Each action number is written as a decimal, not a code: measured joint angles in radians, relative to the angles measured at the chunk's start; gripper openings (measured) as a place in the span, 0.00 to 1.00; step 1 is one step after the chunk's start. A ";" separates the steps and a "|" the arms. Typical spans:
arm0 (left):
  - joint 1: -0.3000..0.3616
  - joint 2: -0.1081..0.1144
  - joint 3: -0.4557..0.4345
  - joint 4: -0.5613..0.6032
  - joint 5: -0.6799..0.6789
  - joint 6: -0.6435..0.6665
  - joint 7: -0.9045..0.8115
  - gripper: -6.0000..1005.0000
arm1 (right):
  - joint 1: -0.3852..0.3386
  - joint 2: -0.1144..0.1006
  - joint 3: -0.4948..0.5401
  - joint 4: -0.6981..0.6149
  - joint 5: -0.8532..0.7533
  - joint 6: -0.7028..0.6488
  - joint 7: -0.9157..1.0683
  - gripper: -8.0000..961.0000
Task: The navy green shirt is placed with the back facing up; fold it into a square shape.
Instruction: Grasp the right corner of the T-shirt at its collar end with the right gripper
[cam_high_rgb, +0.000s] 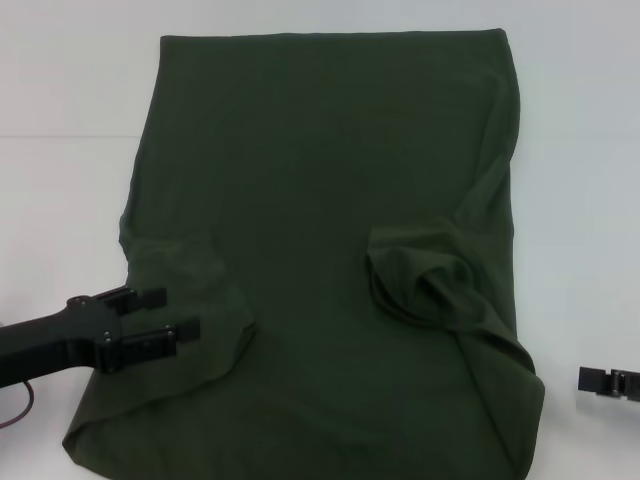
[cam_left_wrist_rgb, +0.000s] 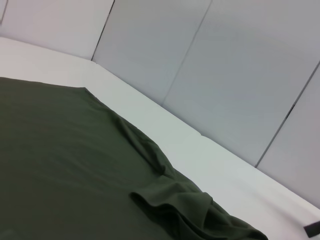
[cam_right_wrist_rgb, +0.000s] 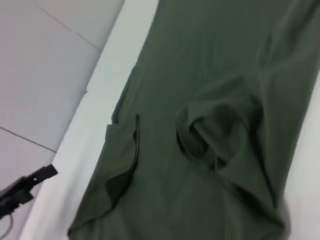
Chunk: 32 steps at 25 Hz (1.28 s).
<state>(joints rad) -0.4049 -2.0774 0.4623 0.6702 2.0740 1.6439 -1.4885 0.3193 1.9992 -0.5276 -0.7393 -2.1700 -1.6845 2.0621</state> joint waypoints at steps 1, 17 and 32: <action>0.000 0.000 -0.001 0.000 0.000 -0.002 0.002 0.88 | 0.002 -0.003 0.000 0.004 -0.005 -0.008 0.025 0.83; 0.000 0.002 -0.010 -0.001 0.000 -0.015 0.010 0.88 | 0.073 -0.013 -0.002 0.130 -0.104 0.067 0.162 0.83; 0.000 0.002 -0.011 -0.001 0.000 -0.015 0.010 0.88 | 0.130 0.004 -0.053 0.166 -0.116 0.133 0.164 0.82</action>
<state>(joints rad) -0.4049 -2.0752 0.4509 0.6691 2.0738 1.6290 -1.4787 0.4490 2.0036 -0.5808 -0.5731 -2.2861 -1.5514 2.2260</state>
